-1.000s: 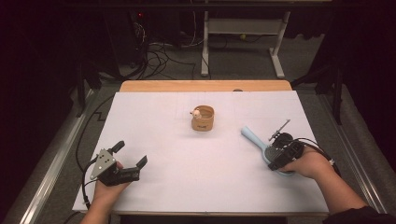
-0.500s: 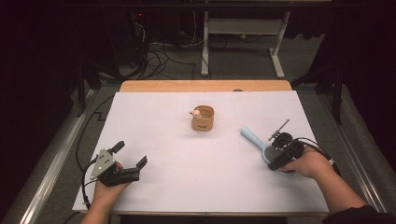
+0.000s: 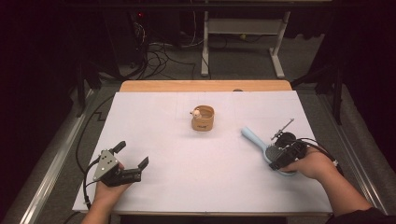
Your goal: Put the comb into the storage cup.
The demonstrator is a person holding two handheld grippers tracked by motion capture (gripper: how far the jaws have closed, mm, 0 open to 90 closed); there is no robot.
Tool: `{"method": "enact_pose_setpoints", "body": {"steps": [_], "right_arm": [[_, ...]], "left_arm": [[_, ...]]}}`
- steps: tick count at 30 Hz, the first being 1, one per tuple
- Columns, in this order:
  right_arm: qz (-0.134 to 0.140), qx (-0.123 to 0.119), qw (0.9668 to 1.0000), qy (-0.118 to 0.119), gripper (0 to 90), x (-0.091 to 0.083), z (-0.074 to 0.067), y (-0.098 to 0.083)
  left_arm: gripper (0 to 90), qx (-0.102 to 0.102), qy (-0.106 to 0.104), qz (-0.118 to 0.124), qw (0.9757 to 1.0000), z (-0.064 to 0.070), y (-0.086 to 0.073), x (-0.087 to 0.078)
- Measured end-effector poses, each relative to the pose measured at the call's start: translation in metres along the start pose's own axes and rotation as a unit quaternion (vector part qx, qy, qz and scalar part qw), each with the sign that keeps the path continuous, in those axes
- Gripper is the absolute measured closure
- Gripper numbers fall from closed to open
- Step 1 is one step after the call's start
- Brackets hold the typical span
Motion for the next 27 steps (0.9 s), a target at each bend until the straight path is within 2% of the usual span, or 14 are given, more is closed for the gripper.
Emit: {"method": "enact_pose_setpoints", "body": {"steps": [1,2,4,5,6,8,9,12,15,16,17,22,23,27], "right_arm": [[0.000,0.000,1.0000,0.000,21.0,0.000,0.000,0.000],[0.006,0.003,1.0000,0.000,21.0,-0.002,-0.001,-0.001],[0.008,0.000,1.0000,0.002,20.9,-0.005,-0.003,-0.002],[0.008,0.000,1.0000,0.002,20.9,-0.005,-0.003,-0.002],[0.011,0.000,0.9999,0.005,20.9,-0.008,-0.004,-0.003],[0.014,0.001,0.9999,0.006,20.9,-0.010,-0.005,-0.003],[0.017,-0.003,0.9998,0.007,21.0,-0.013,-0.008,-0.004],[0.016,-0.007,0.9998,0.005,21.0,-0.016,-0.012,-0.004],[0.021,-0.015,0.9996,0.007,21.0,-0.023,-0.016,-0.003],[0.023,-0.019,0.9995,0.009,21.0,-0.025,-0.019,-0.001],[0.025,-0.019,0.9995,0.008,21.0,-0.028,-0.021,0.000],[0.030,-0.029,0.9991,0.009,21.0,-0.036,-0.029,0.007],[0.032,-0.035,0.9988,0.009,21.0,-0.040,-0.035,0.012],[0.035,-0.050,0.9981,0.010,21.0,-0.046,-0.045,0.022]], "left_arm": [[0.2,-0.004,0.002,-0.002,1.0000,0.001,-0.001,0.000],[0.2,0.005,0.000,-0.001,1.0000,0.002,-0.003,0.000],[0.2,0.005,0.001,-0.005,1.0000,0.002,-0.005,0.000],[0.2,-0.002,0.004,-0.004,1.0000,0.003,-0.006,0.000],[0.2,0.013,-0.001,-0.006,0.9999,0.003,-0.007,0.000],[0.2,0.012,-0.001,-0.007,0.9999,0.004,-0.009,0.000],[0.2,0.024,-0.007,-0.007,0.9997,0.004,-0.009,0.001],[0.2,0.012,0.000,-0.001,0.9999,0.010,-0.008,0.003],[0.2,0.016,-0.004,0.001,0.9999,0.015,-0.005,0.006],[0.2,-0.010,-0.012,-0.002,0.9999,0.025,-0.001,0.007],[0.2,0.003,-0.019,0.003,0.9998,0.029,-0.001,0.008],[0.2,0.013,-0.027,0.012,0.9995,0.042,0.001,0.012],[0.2,0.031,-0.029,0.011,0.9990,0.046,-0.001,0.016],[0.2,0.035,-0.026,0.003,0.9990,0.052,-0.009,0.024]]}}
Point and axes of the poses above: each handheld gripper's, and its own axes: x roughly forward along the jaws, y roughly out of its top, z roughly to its right, the point moved 5 cm from there along x, roughly forward along the jaws, and after that the axes turned 6 degrees about -z, right-handed, at the moved point
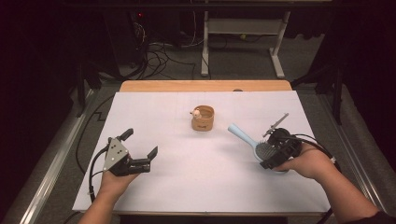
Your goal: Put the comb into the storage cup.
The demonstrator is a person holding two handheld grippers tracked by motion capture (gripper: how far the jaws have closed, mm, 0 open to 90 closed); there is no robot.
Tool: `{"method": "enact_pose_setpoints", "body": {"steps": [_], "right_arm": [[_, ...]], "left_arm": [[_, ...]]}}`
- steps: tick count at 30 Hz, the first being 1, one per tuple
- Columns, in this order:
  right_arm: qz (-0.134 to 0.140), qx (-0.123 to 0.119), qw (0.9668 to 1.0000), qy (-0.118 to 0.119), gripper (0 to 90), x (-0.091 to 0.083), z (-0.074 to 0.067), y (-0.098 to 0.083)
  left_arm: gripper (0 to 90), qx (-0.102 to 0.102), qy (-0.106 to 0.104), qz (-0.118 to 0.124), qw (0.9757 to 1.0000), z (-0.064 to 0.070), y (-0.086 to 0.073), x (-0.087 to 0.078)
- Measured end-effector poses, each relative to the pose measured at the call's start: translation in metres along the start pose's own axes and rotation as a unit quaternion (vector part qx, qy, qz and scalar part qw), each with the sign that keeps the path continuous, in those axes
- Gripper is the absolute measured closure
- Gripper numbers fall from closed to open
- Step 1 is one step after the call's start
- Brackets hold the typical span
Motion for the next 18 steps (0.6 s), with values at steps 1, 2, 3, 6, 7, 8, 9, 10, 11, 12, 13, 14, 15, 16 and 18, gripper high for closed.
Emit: {"method": "enact_pose_setpoints", "body": {"steps": [1,2,3,6,7,8,9,10,11,12,13,14,15,16,18], "right_arm": [[0.000,-0.007,1.0000,0.004,21.0,-0.002,-0.007,0.008],[0.002,-0.011,0.9999,0.003,21.0,-0.003,-0.010,0.012],[0.002,-0.014,0.9999,0.002,21.0,-0.004,-0.013,0.016],[0.005,-0.024,0.9997,0.007,21.0,-0.006,-0.020,0.024],[0.006,-0.038,0.9992,0.008,21.0,-0.006,-0.026,0.031],[0.006,-0.038,0.9992,0.008,21.0,-0.006,-0.026,0.031],[0.006,-0.047,0.9988,0.010,21.0,-0.005,-0.032,0.038],[0.006,-0.047,0.9988,0.010,21.0,-0.005,-0.032,0.038],[0.007,-0.056,0.9983,0.011,21.0,-0.003,-0.038,0.044],[0.004,-0.059,0.9982,0.012,21.0,-0.002,-0.042,0.047],[0.003,-0.067,0.9977,0.013,21.0,0.001,-0.045,0.049],[0.003,-0.067,0.9977,0.013,21.0,0.001,-0.045,0.049],[0.000,-0.073,0.9972,0.016,21.0,0.005,-0.051,0.054],[0.000,-0.073,0.9972,0.016,21.0,0.005,-0.051,0.054],[0.000,-0.085,0.9962,0.017,21.0,0.010,-0.060,0.060]], "left_arm": [[0.2,0.003,0.000,-0.001,1.0000,0.001,-0.004,0.002],[0.2,0.005,-0.002,0.001,1.0000,0.002,-0.008,0.004],[0.2,0.019,-0.004,-0.001,0.9998,0.002,-0.018,0.008],[0.2,0.035,-0.006,-0.008,0.9994,0.001,-0.030,0.009],[0.2,0.039,-0.006,-0.009,0.9992,0.000,-0.035,0.010],[0.2,0.042,-0.008,-0.010,0.9990,0.000,-0.038,0.010],[0.2,0.044,-0.008,-0.010,0.9989,0.000,-0.044,0.010],[0.2,0.044,-0.008,-0.010,0.9989,0.000,-0.044,0.010],[0.2,0.054,-0.010,-0.014,0.9984,-0.002,-0.048,0.010],[0.2,0.072,-0.012,-0.015,0.9972,-0.004,-0.050,0.009],[0.2,0.072,-0.012,-0.015,0.9972,-0.004,-0.050,0.009],[0.2,0.064,-0.011,-0.019,0.9977,-0.003,-0.053,0.008],[0.2,0.069,-0.017,-0.022,0.9972,-0.003,-0.059,0.007],[0.2,0.069,-0.017,-0.022,0.9972,-0.003,-0.059,0.007],[0.2,0.092,-0.023,-0.027,0.9951,-0.006,-0.068,0.005]]}}
Point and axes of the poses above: each handheld gripper's, and its own axes: x roughly forward along the jaws, y roughly out of its top, z roughly to its right, the point moved 5 cm from there along x, roughly forward along the jaws, and after that the axes turned 6 degrees about -z, right-handed, at the moved point
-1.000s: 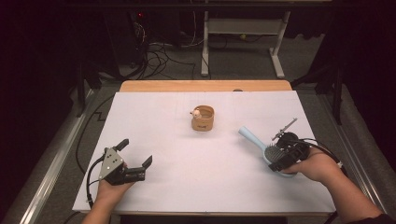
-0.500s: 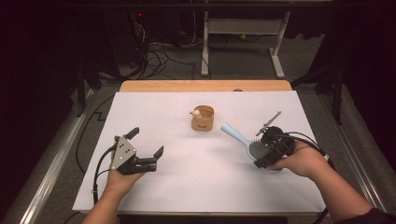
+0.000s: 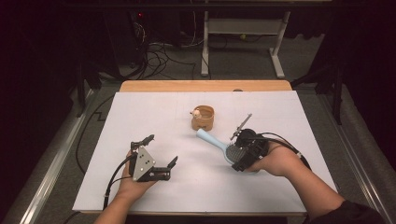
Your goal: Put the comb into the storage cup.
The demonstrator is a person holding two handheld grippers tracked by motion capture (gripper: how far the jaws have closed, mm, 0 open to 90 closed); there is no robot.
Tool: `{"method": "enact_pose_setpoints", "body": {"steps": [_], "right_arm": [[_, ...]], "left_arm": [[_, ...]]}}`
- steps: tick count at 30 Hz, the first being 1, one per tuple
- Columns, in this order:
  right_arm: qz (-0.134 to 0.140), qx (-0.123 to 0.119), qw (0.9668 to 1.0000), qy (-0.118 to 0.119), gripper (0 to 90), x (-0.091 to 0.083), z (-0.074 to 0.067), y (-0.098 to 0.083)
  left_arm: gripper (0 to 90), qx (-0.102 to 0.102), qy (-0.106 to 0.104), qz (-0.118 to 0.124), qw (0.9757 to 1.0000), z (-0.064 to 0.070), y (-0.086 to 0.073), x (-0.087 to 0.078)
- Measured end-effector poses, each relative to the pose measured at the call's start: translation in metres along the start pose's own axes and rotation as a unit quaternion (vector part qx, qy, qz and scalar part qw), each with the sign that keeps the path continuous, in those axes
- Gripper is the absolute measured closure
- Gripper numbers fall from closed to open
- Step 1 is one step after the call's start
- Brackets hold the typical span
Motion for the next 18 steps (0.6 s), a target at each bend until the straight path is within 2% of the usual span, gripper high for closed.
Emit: {"method": "enact_pose_setpoints", "body": {"steps": [1,4,5,6,7,9,10,14,16,18], "right_arm": [[0.001,-0.002,1.0000,0.001,21.0,0.002,-0.003,0.003],[-0.001,-0.009,0.9999,0.006,20.9,0.006,-0.008,0.007],[-0.004,-0.018,0.9998,0.010,20.9,0.011,-0.014,0.012],[-0.004,-0.018,0.9998,0.010,20.9,0.011,-0.014,0.012],[-0.005,-0.024,0.9996,0.011,20.9,0.014,-0.019,0.017],[-0.007,-0.029,0.9995,0.014,20.9,0.016,-0.022,0.019],[-0.006,-0.032,0.9994,0.015,20.9,0.017,-0.025,0.022],[-0.010,-0.042,0.9988,0.022,20.9,0.021,-0.036,0.031],[-0.013,-0.048,0.9985,0.023,20.9,0.023,-0.040,0.036],[-0.016,-0.054,0.9981,0.025,20.9,0.024,-0.046,0.041]], "left_arm": [[0.2,0.007,-0.001,-0.002,1.0000,-0.001,-0.004,0.000],[0.2,0.009,0.003,-0.005,0.9999,-0.002,-0.011,0.001],[0.2,0.022,0.001,-0.014,0.9997,-0.002,-0.018,0.000],[0.2,0.022,0.001,-0.014,0.9997,-0.002,-0.018,0.000],[0.2,0.037,-0.002,-0.017,0.9992,-0.001,-0.025,0.000],[0.2,0.044,-0.004,-0.017,0.9989,0.000,-0.029,0.000],[0.2,0.056,-0.007,-0.023,0.9982,0.000,-0.032,-0.001],[0.3,0.080,-0.015,-0.036,0.9961,0.004,-0.046,-0.003],[0.3,0.074,-0.014,-0.040,0.9963,0.006,-0.051,-0.004],[0.3,0.087,-0.019,-0.044,0.9951,0.007,-0.055,-0.004]]}}
Point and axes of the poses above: each handheld gripper's, and its own axes: x roughly forward along the jaws, y roughly out of its top, z roughly to its right, the point moved 5 cm from there along x, roughly forward along the jaws, and after that the axes turned 6 degrees about -z, right-handed, at the moved point
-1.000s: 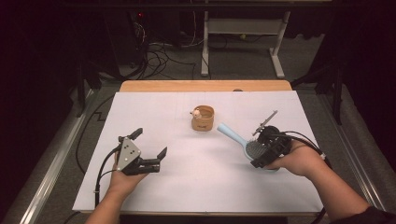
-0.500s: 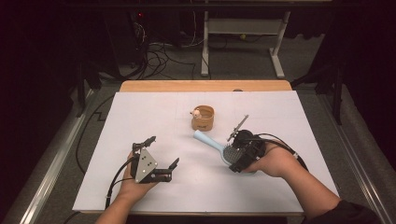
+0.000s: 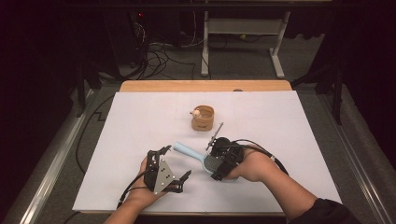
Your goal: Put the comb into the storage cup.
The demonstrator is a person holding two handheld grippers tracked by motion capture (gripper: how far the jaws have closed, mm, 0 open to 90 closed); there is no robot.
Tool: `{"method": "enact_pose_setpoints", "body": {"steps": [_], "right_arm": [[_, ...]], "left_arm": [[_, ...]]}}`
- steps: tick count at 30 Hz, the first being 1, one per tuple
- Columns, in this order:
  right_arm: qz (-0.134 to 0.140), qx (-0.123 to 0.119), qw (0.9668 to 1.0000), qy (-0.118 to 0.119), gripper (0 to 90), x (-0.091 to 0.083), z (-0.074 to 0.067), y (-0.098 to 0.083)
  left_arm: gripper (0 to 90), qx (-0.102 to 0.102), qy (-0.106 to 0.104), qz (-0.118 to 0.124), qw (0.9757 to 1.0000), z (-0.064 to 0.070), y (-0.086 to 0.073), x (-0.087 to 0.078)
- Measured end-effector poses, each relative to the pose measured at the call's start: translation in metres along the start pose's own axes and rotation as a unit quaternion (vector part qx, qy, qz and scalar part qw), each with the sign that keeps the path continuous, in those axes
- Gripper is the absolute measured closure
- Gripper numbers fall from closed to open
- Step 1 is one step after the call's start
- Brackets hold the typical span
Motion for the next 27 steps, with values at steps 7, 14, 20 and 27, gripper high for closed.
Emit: {"method": "enact_pose_setpoints", "body": {"steps": [7,14,20,27], "right_arm": [[-0.008,-0.012,0.9999,0.005,20.9,0.002,-0.009,0.012],[-0.015,-0.016,0.9997,0.011,20.9,0.004,-0.015,0.026],[-0.012,-0.020,0.9996,0.014,20.9,0.003,-0.017,0.032],[-0.012,-0.027,0.9994,0.017,20.8,0.005,-0.020,0.035]], "left_arm": [[0.3,0.004,0.002,-0.008,1.0000,0.005,-0.012,0.001],[0.9,0.019,0.005,-0.019,0.9996,0.004,-0.020,0.000],[1.4,0.026,0.001,-0.016,0.9995,0.006,-0.020,0.001],[2.6,0.037,-0.006,-0.027,0.9989,0.008,-0.026,0.000]]}}
Point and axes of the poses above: each handheld gripper's, and its own axes: x roughly forward along the jaws, y roughly out of its top, z roughly to its right, the point moved 5 cm from there along x, roughly forward along the jaws, and after that the axes turned 6 degrees about -z, right-handed, at the moved point
